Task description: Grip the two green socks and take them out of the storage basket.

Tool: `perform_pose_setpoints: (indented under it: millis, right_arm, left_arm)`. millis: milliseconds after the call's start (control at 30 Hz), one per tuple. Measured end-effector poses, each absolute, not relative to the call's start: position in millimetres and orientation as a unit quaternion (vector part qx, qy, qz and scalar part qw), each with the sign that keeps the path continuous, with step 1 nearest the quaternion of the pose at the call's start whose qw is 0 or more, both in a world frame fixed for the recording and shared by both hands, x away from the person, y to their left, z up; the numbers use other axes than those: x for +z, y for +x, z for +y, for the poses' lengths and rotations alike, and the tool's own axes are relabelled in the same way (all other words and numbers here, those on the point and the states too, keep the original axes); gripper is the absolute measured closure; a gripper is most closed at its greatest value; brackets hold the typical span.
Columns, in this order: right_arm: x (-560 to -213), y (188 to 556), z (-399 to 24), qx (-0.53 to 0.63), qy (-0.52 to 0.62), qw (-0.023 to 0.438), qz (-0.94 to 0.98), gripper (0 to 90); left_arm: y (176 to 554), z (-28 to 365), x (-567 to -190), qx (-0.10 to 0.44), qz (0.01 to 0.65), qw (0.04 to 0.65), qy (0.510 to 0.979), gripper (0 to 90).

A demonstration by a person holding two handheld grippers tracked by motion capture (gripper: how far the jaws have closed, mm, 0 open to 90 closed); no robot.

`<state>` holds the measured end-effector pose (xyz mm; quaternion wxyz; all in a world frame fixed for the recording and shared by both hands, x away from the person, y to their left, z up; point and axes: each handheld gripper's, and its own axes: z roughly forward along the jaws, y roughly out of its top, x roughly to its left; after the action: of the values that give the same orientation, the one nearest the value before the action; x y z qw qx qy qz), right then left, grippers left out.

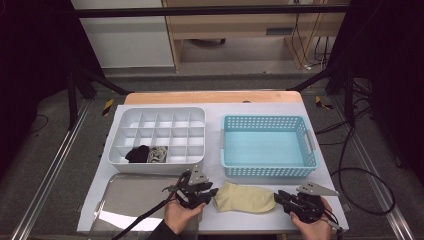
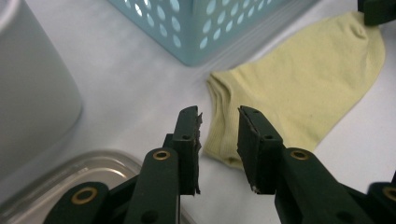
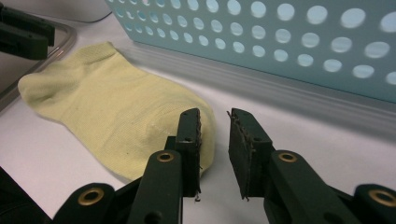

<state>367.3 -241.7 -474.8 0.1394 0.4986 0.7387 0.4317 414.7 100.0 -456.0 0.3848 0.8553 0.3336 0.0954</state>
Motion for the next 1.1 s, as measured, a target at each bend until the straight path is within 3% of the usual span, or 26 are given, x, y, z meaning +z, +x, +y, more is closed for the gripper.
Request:
perform_pose_setpoints:
  millis: [233,267,333,500,733,933,1100]
  right_arm:
    - [-482.7,369.0,-239.4,0.426,0.5,0.123,0.744,76.9]
    - [-483.5,369.5,-238.0,0.427,0.499,0.117,0.745,80.6]
    - [-483.2,369.5,-236.9,0.426,0.497,0.118,0.747,83.5]
    - [-478.1,366.2,-238.2,0.434,0.49,0.113,0.748,88.0]
    - [-480.6,365.8,-233.5,0.421,0.49,0.105,0.756,87.1]
    - [-479.7,364.0,-237.1,0.423,0.499,0.123,0.746,74.3]
    - [-486.1,365.1,-233.7,0.417,0.505,0.12,0.746,70.2]
  left_arm:
    - [415.2,92.0,-468.0,0.065,0.336,0.388,0.856,75.8]
    - [415.8,91.6,-469.5,0.067,0.336,0.386,0.857,82.7]
    - [415.1,91.5,-468.8,0.069,0.337,0.387,0.855,87.5]
    - [414.7,98.1,-456.8,0.076,0.333,0.396,0.852,89.1]
    - [421.8,99.5,-460.4,0.078,0.334,0.379,0.86,88.3]
    - [425.1,96.3,-470.1,0.08,0.331,0.386,0.857,72.9]
    - [422.7,92.0,-476.4,0.072,0.329,0.381,0.861,69.3]
